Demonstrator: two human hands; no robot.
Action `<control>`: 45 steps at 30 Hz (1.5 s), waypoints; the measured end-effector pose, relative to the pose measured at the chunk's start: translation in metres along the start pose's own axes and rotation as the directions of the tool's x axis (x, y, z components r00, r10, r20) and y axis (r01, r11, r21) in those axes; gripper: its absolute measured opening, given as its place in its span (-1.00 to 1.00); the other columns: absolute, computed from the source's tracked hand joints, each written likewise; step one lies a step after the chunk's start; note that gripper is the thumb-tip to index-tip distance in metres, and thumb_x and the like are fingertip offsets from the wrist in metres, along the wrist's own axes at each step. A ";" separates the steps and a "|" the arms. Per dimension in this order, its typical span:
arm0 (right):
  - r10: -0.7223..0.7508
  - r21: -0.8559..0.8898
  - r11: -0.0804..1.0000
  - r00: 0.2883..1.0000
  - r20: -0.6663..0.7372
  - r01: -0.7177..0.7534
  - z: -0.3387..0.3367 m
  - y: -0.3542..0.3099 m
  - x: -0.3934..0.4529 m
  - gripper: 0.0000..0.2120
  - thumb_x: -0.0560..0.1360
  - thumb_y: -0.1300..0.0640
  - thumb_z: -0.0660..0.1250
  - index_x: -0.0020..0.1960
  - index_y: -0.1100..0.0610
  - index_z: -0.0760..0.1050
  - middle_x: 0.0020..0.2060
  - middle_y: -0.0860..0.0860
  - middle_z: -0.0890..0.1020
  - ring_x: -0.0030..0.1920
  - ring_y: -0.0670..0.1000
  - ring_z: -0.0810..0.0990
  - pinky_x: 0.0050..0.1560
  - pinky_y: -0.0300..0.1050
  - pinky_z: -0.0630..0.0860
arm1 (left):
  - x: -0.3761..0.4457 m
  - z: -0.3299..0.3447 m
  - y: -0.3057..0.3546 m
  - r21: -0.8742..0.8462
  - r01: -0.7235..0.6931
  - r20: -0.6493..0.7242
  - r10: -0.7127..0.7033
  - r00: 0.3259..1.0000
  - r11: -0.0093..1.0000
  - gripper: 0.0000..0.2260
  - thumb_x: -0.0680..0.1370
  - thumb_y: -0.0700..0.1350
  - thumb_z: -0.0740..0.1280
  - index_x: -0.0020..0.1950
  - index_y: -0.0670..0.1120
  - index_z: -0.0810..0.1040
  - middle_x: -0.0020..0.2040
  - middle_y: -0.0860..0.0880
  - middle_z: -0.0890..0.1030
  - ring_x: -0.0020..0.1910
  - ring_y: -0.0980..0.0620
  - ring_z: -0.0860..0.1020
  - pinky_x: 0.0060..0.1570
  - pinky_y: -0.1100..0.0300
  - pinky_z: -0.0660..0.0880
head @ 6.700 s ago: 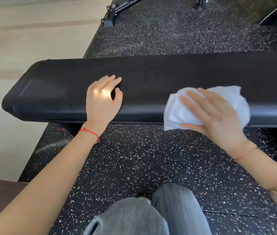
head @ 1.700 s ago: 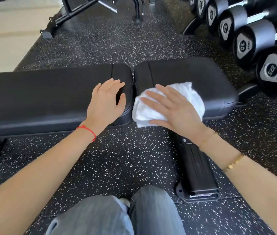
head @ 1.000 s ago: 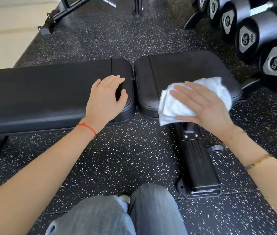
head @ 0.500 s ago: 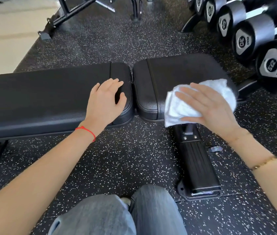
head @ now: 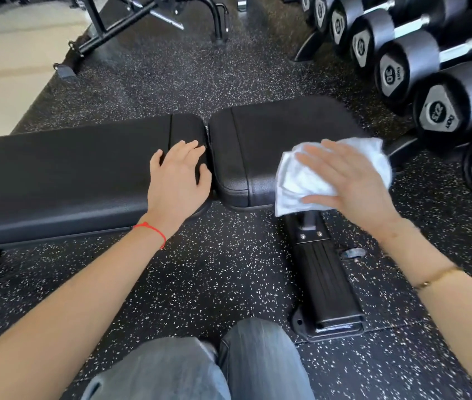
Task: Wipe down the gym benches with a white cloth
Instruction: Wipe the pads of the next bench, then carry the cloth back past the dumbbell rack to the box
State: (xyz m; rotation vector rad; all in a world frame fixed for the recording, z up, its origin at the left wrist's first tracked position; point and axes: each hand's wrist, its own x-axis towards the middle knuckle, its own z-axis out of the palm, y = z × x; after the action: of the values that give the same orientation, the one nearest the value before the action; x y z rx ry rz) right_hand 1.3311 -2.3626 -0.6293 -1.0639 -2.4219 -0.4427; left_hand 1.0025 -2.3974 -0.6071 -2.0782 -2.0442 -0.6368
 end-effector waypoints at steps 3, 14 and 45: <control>-0.016 -0.005 1.000 0.999 0.029 0.016 -0.002 -0.007 0.008 -0.28 0.51 -0.33 0.25 0.54 0.03 0.28 0.49 -0.01 0.38 0.49 0.17 0.33 0.44 0.21 0.30 | 0.000 -0.001 0.004 0.001 -0.005 0.010 0.005 1.000 1.000 -0.64 0.58 -0.07 0.18 0.36 -0.08 0.50 0.40 -0.02 0.49 0.45 -0.01 0.36 0.47 -0.19 0.19; 0.277 0.124 0.948 0.952 0.132 -0.293 -0.010 -0.012 0.039 -0.42 0.57 -0.38 -0.01 0.47 -0.14 0.36 0.43 -0.14 0.46 0.48 0.12 0.34 0.50 0.11 0.18 | 0.002 -0.003 0.005 -0.023 0.023 0.034 -0.023 0.999 0.999 -0.64 0.59 -0.06 0.18 0.38 -0.04 0.49 0.42 0.03 0.46 0.47 0.03 0.34 0.50 -0.15 0.15; 0.651 0.265 0.539 0.596 0.470 -0.799 -0.359 0.055 0.233 -0.70 0.57 0.02 0.35 0.28 0.03 0.49 0.12 0.02 0.58 0.09 0.10 0.48 0.07 -0.12 0.35 | 0.222 -0.352 0.120 -0.193 -0.038 0.324 0.100 0.941 0.980 -0.74 0.58 -0.09 0.27 0.25 -0.05 0.57 0.20 0.01 0.61 0.20 -0.04 0.54 0.29 0.01 0.39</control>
State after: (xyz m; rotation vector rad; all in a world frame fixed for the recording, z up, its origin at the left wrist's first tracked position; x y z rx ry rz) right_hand 1.3319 -2.3504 -0.1982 -1.8759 -1.8589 0.6170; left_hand 1.0488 -2.3418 -0.1804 -2.5026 -2.1375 -0.5090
